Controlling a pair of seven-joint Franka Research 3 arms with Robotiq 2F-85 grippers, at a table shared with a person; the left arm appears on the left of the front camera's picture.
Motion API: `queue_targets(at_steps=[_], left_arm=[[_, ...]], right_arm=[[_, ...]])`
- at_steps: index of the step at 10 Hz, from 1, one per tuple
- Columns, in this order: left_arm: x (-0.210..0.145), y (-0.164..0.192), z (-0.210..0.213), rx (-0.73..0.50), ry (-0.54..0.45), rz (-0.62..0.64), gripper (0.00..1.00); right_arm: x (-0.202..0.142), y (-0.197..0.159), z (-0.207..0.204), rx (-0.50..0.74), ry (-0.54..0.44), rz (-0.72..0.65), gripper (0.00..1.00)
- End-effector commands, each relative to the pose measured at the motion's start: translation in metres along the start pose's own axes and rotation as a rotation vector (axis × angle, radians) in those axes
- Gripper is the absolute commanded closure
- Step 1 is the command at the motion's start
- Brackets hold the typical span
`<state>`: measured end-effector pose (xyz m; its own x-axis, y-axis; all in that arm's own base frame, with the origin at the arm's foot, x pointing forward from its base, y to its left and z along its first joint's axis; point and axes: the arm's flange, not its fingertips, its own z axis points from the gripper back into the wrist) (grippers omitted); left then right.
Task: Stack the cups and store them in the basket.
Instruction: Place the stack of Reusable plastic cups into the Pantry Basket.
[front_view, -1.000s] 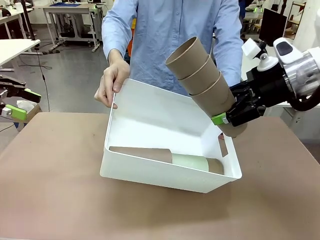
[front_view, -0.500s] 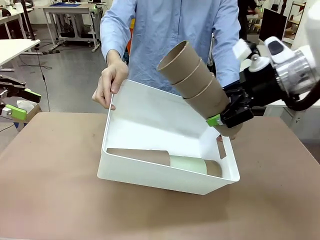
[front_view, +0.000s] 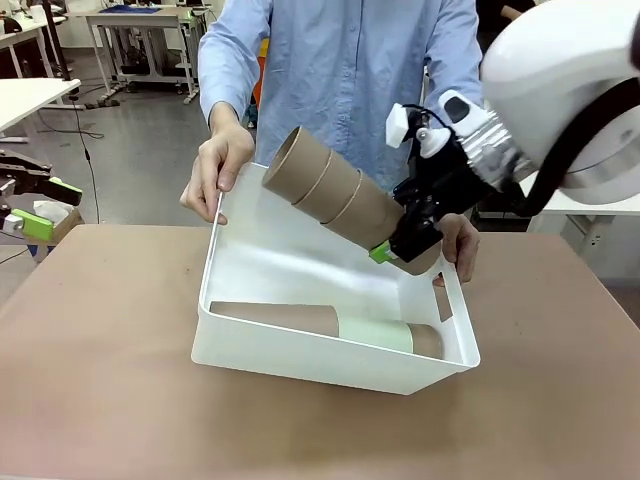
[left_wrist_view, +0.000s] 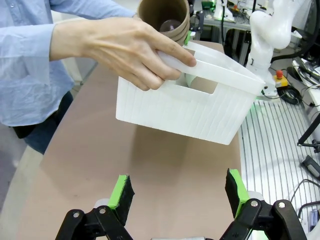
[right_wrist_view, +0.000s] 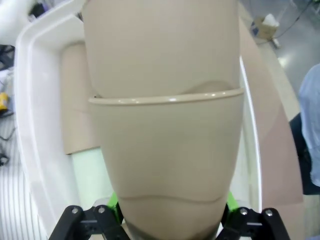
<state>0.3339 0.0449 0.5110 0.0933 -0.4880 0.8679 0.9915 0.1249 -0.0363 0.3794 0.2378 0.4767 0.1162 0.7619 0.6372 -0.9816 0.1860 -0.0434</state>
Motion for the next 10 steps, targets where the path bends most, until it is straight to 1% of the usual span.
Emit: queue_targets(at_steps=[1, 3, 5, 8, 10], left_arm=[[0.003, -0.001, 0.000, -0.002, -0.008, 0.007, 0.04], [0.003, -0.001, 0.000, -0.002, -0.008, 0.007, 0.04], [0.003, -0.001, 0.000, -0.002, -0.008, 0.007, 0.04], [0.003, -0.001, 0.000, -0.002, -0.008, 0.007, 0.04], [0.003, -0.001, 0.000, -0.002, -0.008, 0.007, 0.04]], right_arm=[[0.017, -0.011, -0.016, -0.016, 0.050, -0.023, 0.16], [0.018, -0.014, -0.045, 0.004, 0.104, -0.014, 0.16], [0.016, -0.012, -0.067, -0.002, 0.148, 0.002, 0.16], [0.013, -0.007, -0.082, -0.003, 0.162, 0.026, 0.16], [0.015, -0.007, -0.096, -0.005, 0.189, 0.033, 0.16]])
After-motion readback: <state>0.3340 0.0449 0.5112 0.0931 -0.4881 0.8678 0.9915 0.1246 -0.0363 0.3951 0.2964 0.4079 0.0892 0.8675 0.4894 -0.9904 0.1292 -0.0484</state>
